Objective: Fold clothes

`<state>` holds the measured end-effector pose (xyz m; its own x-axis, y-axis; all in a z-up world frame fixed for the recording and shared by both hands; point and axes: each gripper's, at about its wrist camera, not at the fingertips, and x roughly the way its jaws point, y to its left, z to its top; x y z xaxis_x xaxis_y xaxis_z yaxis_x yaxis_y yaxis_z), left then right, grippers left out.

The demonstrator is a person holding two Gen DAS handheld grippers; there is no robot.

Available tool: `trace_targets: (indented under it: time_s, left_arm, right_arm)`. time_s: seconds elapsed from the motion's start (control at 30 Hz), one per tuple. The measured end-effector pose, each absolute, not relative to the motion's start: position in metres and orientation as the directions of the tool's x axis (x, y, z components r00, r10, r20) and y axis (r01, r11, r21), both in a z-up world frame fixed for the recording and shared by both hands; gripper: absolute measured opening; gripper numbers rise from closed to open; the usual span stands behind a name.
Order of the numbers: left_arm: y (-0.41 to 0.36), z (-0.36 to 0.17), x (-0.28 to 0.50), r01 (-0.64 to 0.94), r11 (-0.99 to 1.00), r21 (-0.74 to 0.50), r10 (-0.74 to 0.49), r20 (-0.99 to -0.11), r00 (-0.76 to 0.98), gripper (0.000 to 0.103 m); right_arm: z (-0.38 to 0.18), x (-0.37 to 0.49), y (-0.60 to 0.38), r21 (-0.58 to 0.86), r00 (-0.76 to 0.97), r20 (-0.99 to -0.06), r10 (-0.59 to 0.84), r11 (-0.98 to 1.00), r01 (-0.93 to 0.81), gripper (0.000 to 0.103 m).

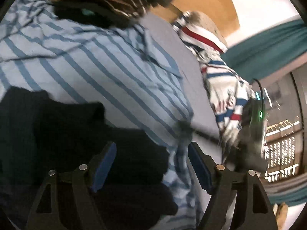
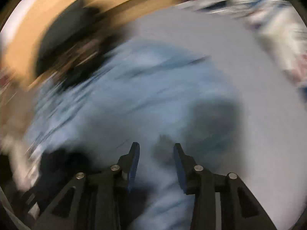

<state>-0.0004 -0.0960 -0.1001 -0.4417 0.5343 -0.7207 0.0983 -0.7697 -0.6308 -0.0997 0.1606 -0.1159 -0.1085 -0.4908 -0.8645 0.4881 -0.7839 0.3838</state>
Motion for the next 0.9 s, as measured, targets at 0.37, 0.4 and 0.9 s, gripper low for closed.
trace_targets:
  time_s: [0.37,0.4,0.9]
  left_arm:
    - [-0.113,-0.115,0.034,0.173,-0.81,-0.56,0.455,-0.787,-0.416,0.077]
    - [-0.112,-0.113,0.036,0.169,-0.812,-0.559,0.454,-0.786,-0.42,0.077]
    - [-0.089,-0.099,0.065,0.14,-0.819,-0.557,0.463,-0.784,-0.415,0.077]
  right_arm:
    - [-0.158,-0.084,0.3,-0.19,-0.165,-0.971,0.174,-0.978,0.09,0.018]
    - [-0.146,-0.077,0.316,-0.217,-0.203,-0.958,0.2,-0.974,0.067,0.018]
    - [-0.165,0.01,0.27,-0.043,-0.171,-0.985,-0.031,-0.91,0.412,0.022]
